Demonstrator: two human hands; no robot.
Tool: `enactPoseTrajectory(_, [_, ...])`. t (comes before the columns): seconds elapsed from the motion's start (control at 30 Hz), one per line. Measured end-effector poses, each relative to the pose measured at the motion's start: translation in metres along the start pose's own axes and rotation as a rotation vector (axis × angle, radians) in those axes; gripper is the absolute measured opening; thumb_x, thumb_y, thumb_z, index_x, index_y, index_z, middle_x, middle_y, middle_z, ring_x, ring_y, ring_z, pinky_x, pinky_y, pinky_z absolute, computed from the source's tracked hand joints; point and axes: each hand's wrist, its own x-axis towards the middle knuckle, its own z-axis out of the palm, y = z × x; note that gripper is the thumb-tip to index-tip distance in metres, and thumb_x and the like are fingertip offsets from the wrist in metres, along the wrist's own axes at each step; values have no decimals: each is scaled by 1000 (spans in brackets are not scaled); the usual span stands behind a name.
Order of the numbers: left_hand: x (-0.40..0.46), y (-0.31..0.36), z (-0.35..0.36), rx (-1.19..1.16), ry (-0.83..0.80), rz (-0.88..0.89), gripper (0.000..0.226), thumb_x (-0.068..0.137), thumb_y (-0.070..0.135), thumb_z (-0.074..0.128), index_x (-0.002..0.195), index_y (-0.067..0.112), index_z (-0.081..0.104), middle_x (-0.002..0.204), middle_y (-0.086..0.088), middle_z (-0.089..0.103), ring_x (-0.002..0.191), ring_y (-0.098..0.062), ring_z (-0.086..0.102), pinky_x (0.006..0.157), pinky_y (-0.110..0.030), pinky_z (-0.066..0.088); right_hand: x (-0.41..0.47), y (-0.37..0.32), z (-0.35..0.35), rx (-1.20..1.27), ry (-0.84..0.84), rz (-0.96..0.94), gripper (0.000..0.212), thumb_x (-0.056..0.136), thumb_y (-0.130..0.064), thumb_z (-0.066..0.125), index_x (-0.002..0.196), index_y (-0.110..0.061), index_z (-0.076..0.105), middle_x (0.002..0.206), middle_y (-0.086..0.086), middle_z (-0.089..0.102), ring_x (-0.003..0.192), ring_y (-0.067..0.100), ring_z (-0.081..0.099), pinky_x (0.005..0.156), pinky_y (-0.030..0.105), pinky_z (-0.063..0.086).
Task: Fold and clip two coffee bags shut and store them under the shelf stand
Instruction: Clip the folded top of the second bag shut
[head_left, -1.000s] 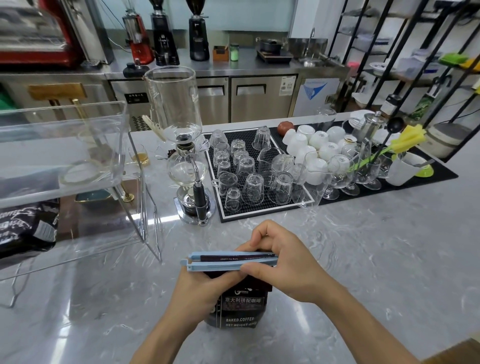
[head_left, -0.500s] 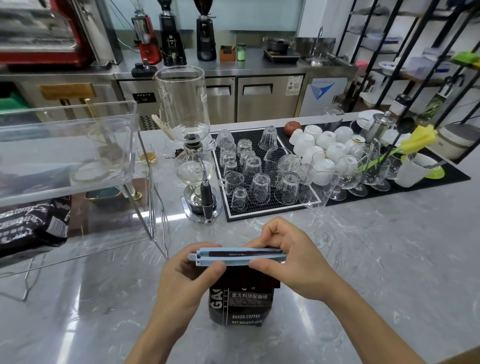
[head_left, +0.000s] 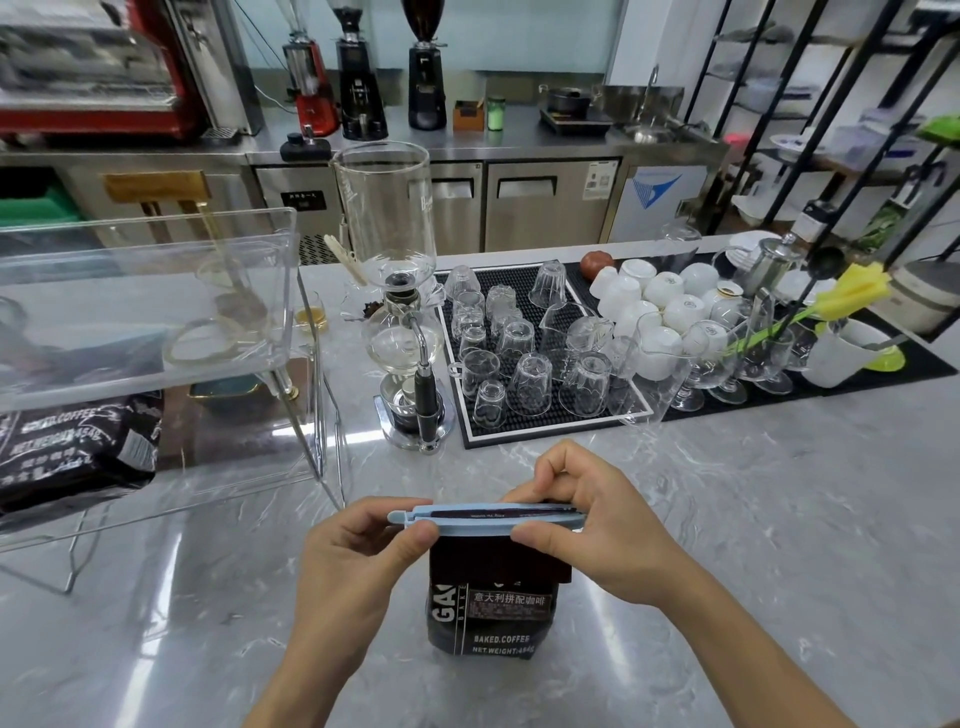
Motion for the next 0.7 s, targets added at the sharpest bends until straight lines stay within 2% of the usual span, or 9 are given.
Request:
enactPoseTrajectory(0.07, [-2,2,-1,11,-18,-12,27,54,40,89,70,21,79,73,1,79,66,-2,72,62,-11,55,0,0,0,-1,2,-1,36,78,-2,77,85,-20,47,98,2,78,91,22,73,81,33,55])
enactPoseTrajectory(0.1, [-1,-3,-2,14,-6,9,21,58,36,87,69,21,79,72,2,79,66,-2,72,61,-11,55,0,1,0,-1,4,-2,36,78,-3,77,85,-20,47,98,2,78,90,22,73,81,34,56])
enactPoseTrajectory(0.13, [-1,2,0,-1,0,-8,5,65,21,84,66,20,79,70,2,78,64,-1,71,60,-11,55,0,1,1,-2,5,-3,35,78,-3,77,84,-20,47,98,2,78,90,22,73,81,34,56])
enactPoseTrajectory(0.2, [-1,2,1,38,1,4,26,70,-8,73,62,17,77,65,2,77,60,-2,70,58,-11,54,0,1,1,-5,3,-10,36,78,-4,77,83,-23,47,98,1,78,91,21,73,81,36,55])
enactPoseTrajectory(0.23, [0,-1,-1,34,-8,22,28,68,-11,72,62,16,77,64,1,77,60,-2,70,57,-11,54,0,2,1,-3,3,-10,36,78,-5,78,82,-25,47,98,1,78,91,21,73,81,37,55])
enactPoseTrajectory(0.33, [-1,4,1,-2,-12,15,17,61,2,73,63,18,79,65,1,77,60,-3,70,58,-12,55,1,2,1,-5,8,-13,37,77,-6,78,81,-27,48,98,0,78,91,21,73,83,41,55])
enactPoseTrajectory(0.43, [1,1,0,-4,-25,38,20,64,-2,71,63,17,78,65,0,77,61,-4,70,58,-12,55,1,3,1,3,11,-20,37,76,-6,78,81,-27,48,98,2,78,91,22,73,84,44,56])
enactPoseTrajectory(0.53, [0,7,2,-9,-22,30,16,61,3,70,63,17,78,64,0,76,59,-2,69,58,-11,54,0,3,1,1,14,-20,38,76,-6,78,81,-29,49,98,4,78,91,22,73,85,46,56])
enactPoseTrajectory(0.7, [3,1,-1,-24,-29,37,13,60,4,70,61,14,77,60,0,74,56,-2,66,56,-11,53,1,3,2,-9,13,-30,35,76,-8,78,83,-24,49,97,2,78,91,19,73,86,43,56])
